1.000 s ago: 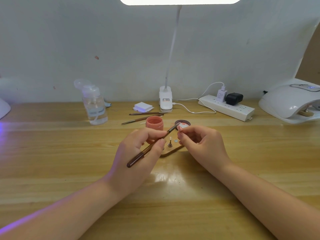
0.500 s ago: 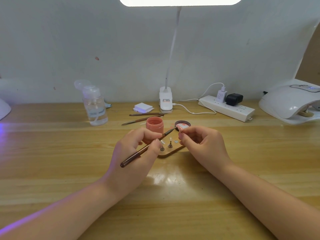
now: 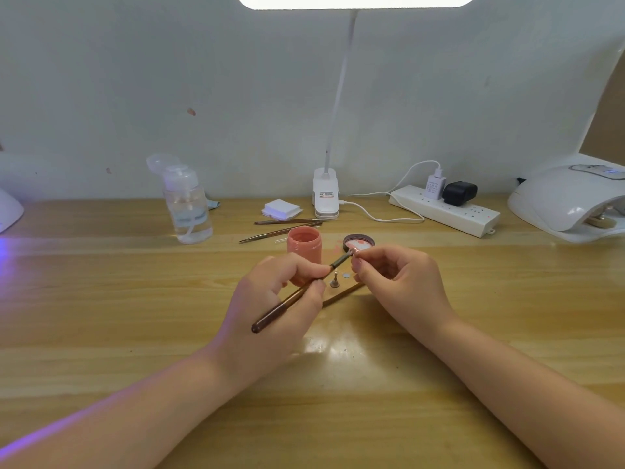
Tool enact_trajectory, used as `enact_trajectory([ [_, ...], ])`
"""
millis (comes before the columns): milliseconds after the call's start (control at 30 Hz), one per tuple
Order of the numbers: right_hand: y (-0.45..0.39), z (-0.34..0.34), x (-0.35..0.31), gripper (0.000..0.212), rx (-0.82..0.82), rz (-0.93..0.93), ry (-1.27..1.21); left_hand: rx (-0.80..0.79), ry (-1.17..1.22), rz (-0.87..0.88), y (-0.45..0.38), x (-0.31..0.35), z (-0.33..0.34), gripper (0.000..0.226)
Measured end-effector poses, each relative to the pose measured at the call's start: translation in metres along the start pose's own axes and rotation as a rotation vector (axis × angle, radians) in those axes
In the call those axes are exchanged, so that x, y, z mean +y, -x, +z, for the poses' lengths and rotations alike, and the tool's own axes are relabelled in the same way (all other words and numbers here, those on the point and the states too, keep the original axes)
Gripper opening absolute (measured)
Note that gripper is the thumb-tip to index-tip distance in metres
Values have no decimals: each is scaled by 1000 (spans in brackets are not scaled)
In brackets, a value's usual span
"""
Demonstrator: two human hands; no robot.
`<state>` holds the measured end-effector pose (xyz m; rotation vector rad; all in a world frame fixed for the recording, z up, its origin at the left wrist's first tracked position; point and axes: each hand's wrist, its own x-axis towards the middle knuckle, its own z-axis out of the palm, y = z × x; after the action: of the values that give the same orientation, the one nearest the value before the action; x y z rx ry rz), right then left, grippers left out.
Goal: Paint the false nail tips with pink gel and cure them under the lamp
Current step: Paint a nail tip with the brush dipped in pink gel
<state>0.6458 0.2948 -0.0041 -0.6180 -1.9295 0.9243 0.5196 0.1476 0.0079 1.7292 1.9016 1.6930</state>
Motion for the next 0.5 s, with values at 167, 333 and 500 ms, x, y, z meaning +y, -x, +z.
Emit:
enact_trajectory([
  [167,0,0,0,9,-4,10,-2,24,56,-7,0,4,-2,15],
  [333,0,0,0,9,8,14,-8,-6,12,-8,2,3,-1,15],
  [500,0,0,-2,8,1,25,-5,10,38,-6,1,4,-1,16],
])
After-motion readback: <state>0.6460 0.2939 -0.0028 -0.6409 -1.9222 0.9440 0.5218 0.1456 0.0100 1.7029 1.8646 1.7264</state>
